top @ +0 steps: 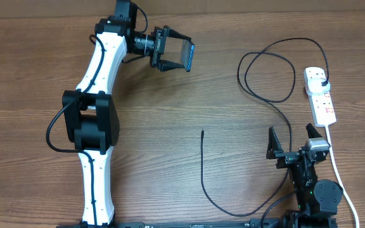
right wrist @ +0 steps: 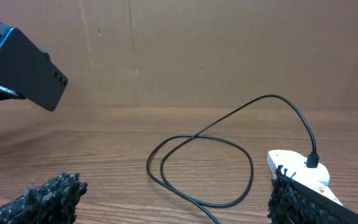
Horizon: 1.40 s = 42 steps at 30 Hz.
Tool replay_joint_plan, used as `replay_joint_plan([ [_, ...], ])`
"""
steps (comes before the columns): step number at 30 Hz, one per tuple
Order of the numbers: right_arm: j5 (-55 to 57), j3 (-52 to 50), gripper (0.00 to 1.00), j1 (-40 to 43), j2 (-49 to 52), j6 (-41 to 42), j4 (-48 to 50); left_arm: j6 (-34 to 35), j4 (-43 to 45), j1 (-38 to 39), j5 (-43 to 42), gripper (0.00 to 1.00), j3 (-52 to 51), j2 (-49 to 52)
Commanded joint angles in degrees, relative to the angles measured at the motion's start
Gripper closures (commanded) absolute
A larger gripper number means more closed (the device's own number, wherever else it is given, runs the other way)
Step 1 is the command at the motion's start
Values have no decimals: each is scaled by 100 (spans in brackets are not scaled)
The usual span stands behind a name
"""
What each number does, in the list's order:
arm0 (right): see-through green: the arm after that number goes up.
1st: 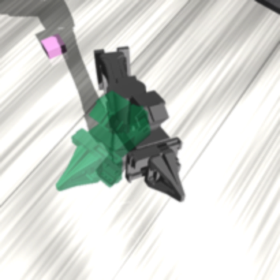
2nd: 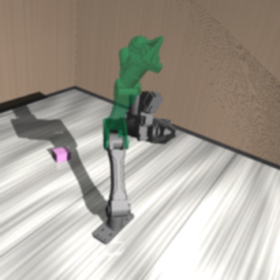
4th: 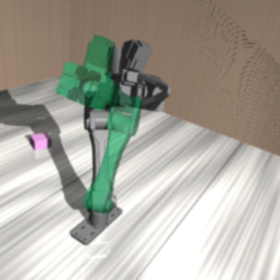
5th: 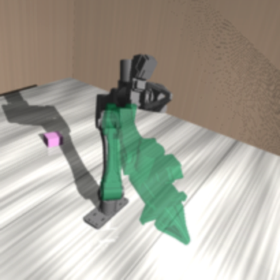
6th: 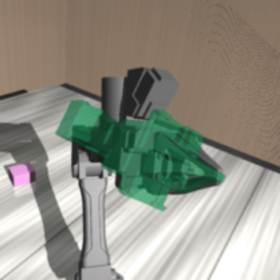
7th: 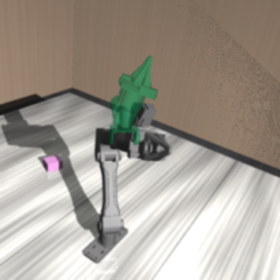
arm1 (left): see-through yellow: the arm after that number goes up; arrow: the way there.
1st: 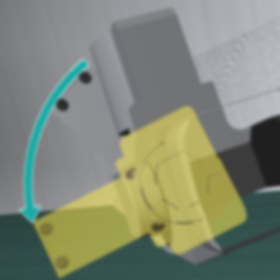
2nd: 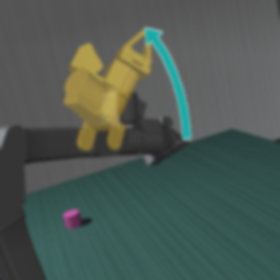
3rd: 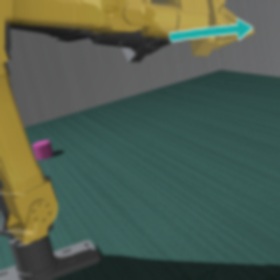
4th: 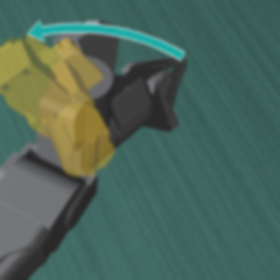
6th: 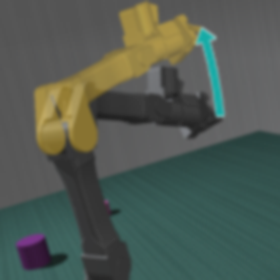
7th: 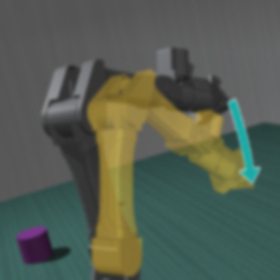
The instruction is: Plug charger to phone and switch on socket
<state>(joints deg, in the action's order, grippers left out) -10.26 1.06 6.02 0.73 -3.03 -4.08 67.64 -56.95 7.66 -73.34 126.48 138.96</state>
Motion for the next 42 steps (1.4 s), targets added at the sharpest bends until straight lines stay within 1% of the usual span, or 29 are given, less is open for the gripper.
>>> replay_joint_plan([
  [1,-9,-61,0,35,-57,-26,26,79,26,-26,-323,96,197,-26],
  [35,-9,-61,0,35,-57,-28,26,68,24,-63,-323,96,195,-26],
  [42,-9,-61,0,35,-57,-28,26,52,24,-63,-433,96,195,-26],
])
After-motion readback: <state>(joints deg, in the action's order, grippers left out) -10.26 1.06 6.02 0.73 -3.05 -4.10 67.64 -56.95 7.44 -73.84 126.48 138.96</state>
